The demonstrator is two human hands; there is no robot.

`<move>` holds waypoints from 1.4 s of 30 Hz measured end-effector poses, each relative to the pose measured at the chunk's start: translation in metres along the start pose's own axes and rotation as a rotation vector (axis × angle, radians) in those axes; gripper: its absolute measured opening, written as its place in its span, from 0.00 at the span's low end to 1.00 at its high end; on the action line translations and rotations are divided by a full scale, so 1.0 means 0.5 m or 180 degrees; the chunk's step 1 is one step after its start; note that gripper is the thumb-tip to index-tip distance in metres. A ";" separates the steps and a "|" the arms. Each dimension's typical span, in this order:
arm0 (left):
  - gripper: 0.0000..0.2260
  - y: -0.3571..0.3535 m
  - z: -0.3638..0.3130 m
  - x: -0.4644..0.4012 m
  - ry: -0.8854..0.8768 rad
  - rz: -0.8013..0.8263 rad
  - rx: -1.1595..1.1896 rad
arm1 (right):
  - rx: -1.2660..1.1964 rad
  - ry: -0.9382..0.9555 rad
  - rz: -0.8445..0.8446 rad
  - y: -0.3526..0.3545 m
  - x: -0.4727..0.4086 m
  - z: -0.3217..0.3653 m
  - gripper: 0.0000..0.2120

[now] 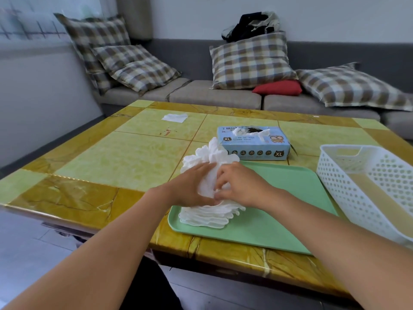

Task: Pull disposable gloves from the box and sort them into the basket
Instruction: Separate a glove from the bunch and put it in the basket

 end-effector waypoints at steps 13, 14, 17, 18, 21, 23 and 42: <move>0.59 0.022 -0.036 -0.014 -0.0304 -0.0496 -0.0278 | -0.2347 -0.0842 0.0518 0.090 0.132 -0.072 0.06; 0.57 0.020 -0.036 -0.016 -0.0296 -0.0530 -0.0252 | -0.2632 -0.0949 0.0682 0.096 0.147 -0.078 0.07; 0.56 0.023 -0.027 -0.025 -0.0096 -0.0610 0.0047 | -0.3378 -0.1086 0.1000 0.146 0.190 -0.080 0.08; 0.57 0.027 -0.026 -0.025 0.0029 -0.0583 0.0082 | -0.3599 -0.1173 0.0814 0.167 0.196 -0.083 0.09; 0.56 0.036 -0.034 -0.020 0.0371 -0.0322 -0.0117 | -0.4213 -0.1534 -0.0103 0.217 0.205 -0.109 0.12; 0.56 0.062 -0.058 -0.004 0.0482 -0.0314 -0.0392 | -0.4489 -0.1702 -0.0524 0.232 0.203 -0.122 0.12; 0.18 0.031 -0.409 -0.074 0.0149 0.0682 0.3920 | -0.3331 -0.1343 -0.0987 0.260 0.244 -0.181 0.17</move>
Point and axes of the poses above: each hand's wrist, its own x-axis away from the middle knuckle, its own y-axis out of the back of the hand, z = x × y, the point moved 5 cm from there along -x, towards the middle knuckle, and after that the axes turned 5 degrees about y, right-handed, at the moved point
